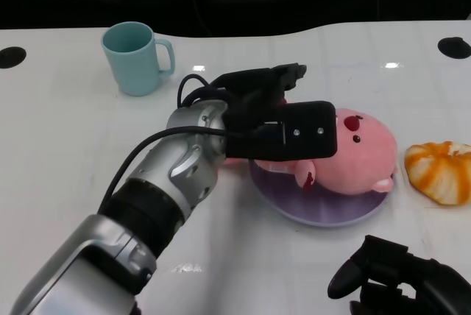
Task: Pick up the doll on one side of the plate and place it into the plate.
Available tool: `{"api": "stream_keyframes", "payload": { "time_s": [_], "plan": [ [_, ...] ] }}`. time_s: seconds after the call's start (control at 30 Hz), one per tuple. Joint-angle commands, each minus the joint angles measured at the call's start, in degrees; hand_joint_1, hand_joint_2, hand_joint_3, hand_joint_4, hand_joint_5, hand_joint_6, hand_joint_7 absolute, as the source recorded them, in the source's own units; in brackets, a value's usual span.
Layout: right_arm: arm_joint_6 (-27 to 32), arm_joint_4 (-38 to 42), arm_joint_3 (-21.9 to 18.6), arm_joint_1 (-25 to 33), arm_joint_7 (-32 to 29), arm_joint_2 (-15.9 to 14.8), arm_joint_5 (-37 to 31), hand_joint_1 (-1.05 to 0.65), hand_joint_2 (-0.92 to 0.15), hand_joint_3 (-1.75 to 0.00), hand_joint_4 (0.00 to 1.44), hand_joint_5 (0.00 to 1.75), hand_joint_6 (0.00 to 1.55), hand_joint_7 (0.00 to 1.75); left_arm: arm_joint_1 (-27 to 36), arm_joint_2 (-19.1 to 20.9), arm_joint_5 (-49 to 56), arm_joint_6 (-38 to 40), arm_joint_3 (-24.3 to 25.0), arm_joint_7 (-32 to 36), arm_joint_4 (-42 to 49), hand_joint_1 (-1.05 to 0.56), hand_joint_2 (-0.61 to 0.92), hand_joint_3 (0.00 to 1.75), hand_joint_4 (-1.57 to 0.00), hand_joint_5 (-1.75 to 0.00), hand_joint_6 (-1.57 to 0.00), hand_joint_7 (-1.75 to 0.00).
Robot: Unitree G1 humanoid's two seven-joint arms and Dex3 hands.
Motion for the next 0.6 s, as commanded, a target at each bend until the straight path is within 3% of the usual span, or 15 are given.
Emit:
{"api": "stream_keyframes", "payload": {
  "time_s": [0.03,0.37,0.6],
  "plan": [
    [0.3,-0.5,-0.2,0.2,0.1,-0.8,0.1,-0.09,-0.65,-1.07,0.64,1.75,0.48,1.41,2.5,3.3,-0.4,0.9,0.8,-2.7,-5.8,-0.81,0.92,0.38,0.00,0.00,0.00,0.00],
    [-0.2,-0.1,-0.3,0.2,0.3,-0.8,0.1,-0.11,-0.64,-1.06,0.65,1.75,0.49,1.40,12.8,10.6,-5.5,2.0,5.7,-9.6,-23.6,-0.77,0.92,0.31,-0.03,-0.02,0.00,0.00],
    [-0.2,0.0,-0.9,0.1,0.8,-0.9,0.4,-0.12,-0.64,-1.07,0.64,1.75,0.49,1.40,23.7,11.5,-14.7,-4.5,13.0,-7.0,-31.5,-0.68,0.92,0.25,-0.18,-0.14,-0.11,-0.06]
  ]
}}
